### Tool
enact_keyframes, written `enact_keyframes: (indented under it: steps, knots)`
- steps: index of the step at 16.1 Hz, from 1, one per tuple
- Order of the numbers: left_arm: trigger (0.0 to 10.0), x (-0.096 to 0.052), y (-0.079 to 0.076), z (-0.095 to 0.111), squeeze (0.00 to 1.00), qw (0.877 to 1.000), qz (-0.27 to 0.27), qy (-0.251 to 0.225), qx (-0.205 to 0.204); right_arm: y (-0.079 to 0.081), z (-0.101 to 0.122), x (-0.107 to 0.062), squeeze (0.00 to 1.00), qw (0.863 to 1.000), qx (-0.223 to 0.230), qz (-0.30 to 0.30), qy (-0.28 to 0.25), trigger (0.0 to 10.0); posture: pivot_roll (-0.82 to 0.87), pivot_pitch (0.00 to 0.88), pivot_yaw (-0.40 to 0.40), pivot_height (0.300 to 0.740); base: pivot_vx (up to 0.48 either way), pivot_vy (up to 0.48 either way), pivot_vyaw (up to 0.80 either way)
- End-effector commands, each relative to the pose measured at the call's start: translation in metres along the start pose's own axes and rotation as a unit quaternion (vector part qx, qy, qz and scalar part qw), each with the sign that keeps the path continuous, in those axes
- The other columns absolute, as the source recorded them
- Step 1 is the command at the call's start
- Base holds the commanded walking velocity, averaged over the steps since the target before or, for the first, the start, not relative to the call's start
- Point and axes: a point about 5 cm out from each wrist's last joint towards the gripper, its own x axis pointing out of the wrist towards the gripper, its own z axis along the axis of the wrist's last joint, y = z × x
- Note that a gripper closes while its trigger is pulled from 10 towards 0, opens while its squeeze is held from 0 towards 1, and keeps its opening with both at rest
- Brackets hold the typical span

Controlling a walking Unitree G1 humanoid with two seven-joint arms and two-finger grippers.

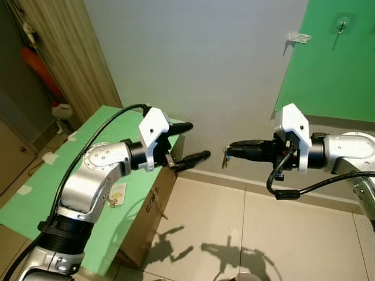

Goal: Hang keys on a hook

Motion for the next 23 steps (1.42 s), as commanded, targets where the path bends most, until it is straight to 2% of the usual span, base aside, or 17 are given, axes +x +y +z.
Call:
enact_keyframes:
  steps: [1, 2, 3, 6, 8, 9, 10, 11, 12, 13, 14, 15, 16, 17, 18, 20, 23]
  knots:
    - [10.0, -0.005, 0.0, 0.005, 0.0, 1.0, 0.0, -0.016, 0.001, 0.001, 0.005, 0.004, 0.0, 1.0, -0.016, 0.008, -0.003, 0.0, -0.23, 0.0, 0.111, 0.74, 0.0, 0.0, 0.0]
    - [10.0, -0.005, 0.0, 0.006, 0.0, 1.0, 0.002, -0.02, 0.0, 0.0, 0.005, 0.004, 0.0, 1.0, -0.016, 0.008, -0.004, 0.0, -0.23, 0.0, 0.111, 0.74, 0.0, 0.0, 0.0]
    - [10.0, -0.007, 0.007, 0.003, 0.0, 0.999, 0.045, -0.016, 0.01, -0.003, 0.005, 0.005, 0.0, 1.0, -0.016, -0.003, -0.006, 0.0, -0.23, 0.0, 0.111, 0.74, 0.0, 0.0, 0.0]
    - [10.0, -0.022, 0.021, -0.015, 0.0, 0.983, 0.176, -0.014, -0.04, -0.025, -0.007, 0.009, 0.0, 0.987, 0.011, -0.16, -0.03, 0.0, -0.22, 0.0, 0.101, 0.74, 0.0, 0.0, 0.0]
    - [10.0, -0.032, 0.021, -0.034, 0.0, 0.956, 0.284, -0.009, -0.076, -0.021, -0.028, 0.013, 0.0, 0.963, 0.037, -0.263, -0.043, 0.0, -0.21, 0.0, 0.101, 0.74, 0.0, 0.0, 0.0]
    - [10.0, -0.038, 0.02, -0.05, 0.0, 0.929, 0.363, 0.015, -0.077, -0.024, -0.048, 0.01, 0.0, 0.92, 0.082, -0.381, -0.054, 0.0, -0.2, 0.0, 0.1, 0.74, 0.0, 0.0, 0.0]
    - [10.0, -0.039, 0.017, -0.056, 0.0, 0.922, 0.378, 0.02, -0.083, -0.024, -0.057, 0.008, 0.0, 0.901, 0.091, -0.422, -0.049, 0.0, -0.2, 0.0, 0.1, 0.74, 0.0, 0.0, 0.0]
    - [10.0, -0.039, 0.003, -0.074, 0.0, 0.902, 0.42, 0.033, -0.089, -0.011, -0.089, 0.01, 0.0, 0.859, 0.117, -0.497, -0.028, 0.0, -0.2, 0.0, 0.109, 0.74, 0.0, 0.0, 0.0]
    - [10.0, -0.039, -0.01, -0.088, 0.0, 0.892, 0.442, 0.042, -0.086, 0.004, -0.108, 0.016, 0.0, 0.841, 0.136, -0.523, -0.024, 0.0, -0.2, 0.0, 0.113, 0.74, 0.0, 0.0, 0.0]
    - [10.0, -0.039, -0.014, -0.091, 0.0, 0.89, 0.446, 0.044, -0.084, 0.008, -0.112, 0.017, 0.0, 0.837, 0.141, -0.528, -0.026, 0.0, -0.2, 0.0, 0.113, 0.74, 0.0, 0.0, 0.0]
    - [10.0, -0.049, -0.024, -0.105, 0.0, 0.873, 0.48, 0.047, -0.077, 0.021, -0.121, 0.015, 0.0, 0.827, 0.117, -0.55, -0.028, 0.0, -0.2, 0.0, 0.115, 0.74, 0.0, 0.0, 0.0]
    - [10.0, -0.054, -0.028, -0.111, 0.0, 0.864, 0.495, 0.049, -0.08, 0.025, -0.126, 0.014, 0.0, 0.819, 0.119, -0.561, -0.028, 0.0, -0.2, 0.0, 0.118, 0.74, 0.0, 0.0, 0.0]
    - [10.0, -0.063, -0.033, -0.122, 0.0, 0.849, 0.519, 0.055, -0.086, 0.029, -0.134, 0.01, 0.0, 0.802, 0.124, -0.584, -0.025, 0.0, -0.21, 0.0, 0.122, 0.74, 0.0, 0.0, 0.0]
    - [10.0, -0.074, -0.036, -0.132, 0.0, 0.828, 0.551, 0.07, -0.079, 0.03, -0.139, 0.007, 0.0, 0.788, 0.134, -0.6, -0.034, 0.0, -0.22, 0.0, 0.123, 0.74, 0.0, 0.0, 0.0]
    - [10.0, -0.077, -0.03, -0.13, 0.0, 0.815, 0.571, 0.069, -0.069, 0.028, -0.137, 0.003, 0.0, 0.775, 0.128, -0.617, -0.052, 0.0, -0.22, 0.0, 0.12, 0.74, 0.0, 0.0, 0.0]
    - [10.0, -0.069, -0.019, -0.121, 0.0, 0.823, 0.563, 0.055, -0.053, 0.023, -0.134, 0.004, 0.0, 0.773, 0.122, -0.62, -0.065, 0.0, -0.22, 0.0, 0.124, 0.74, 0.0, 0.0, 0.0]
    - [10.0, -0.06, -0.016, -0.118, 0.0, 0.839, 0.539, 0.04, -0.059, 0.019, -0.137, 0.008, 0.0, 0.778, 0.111, -0.615, -0.063, 0.0, -0.22, 0.0, 0.135, 0.74, 0.0, 0.0, 0.0]
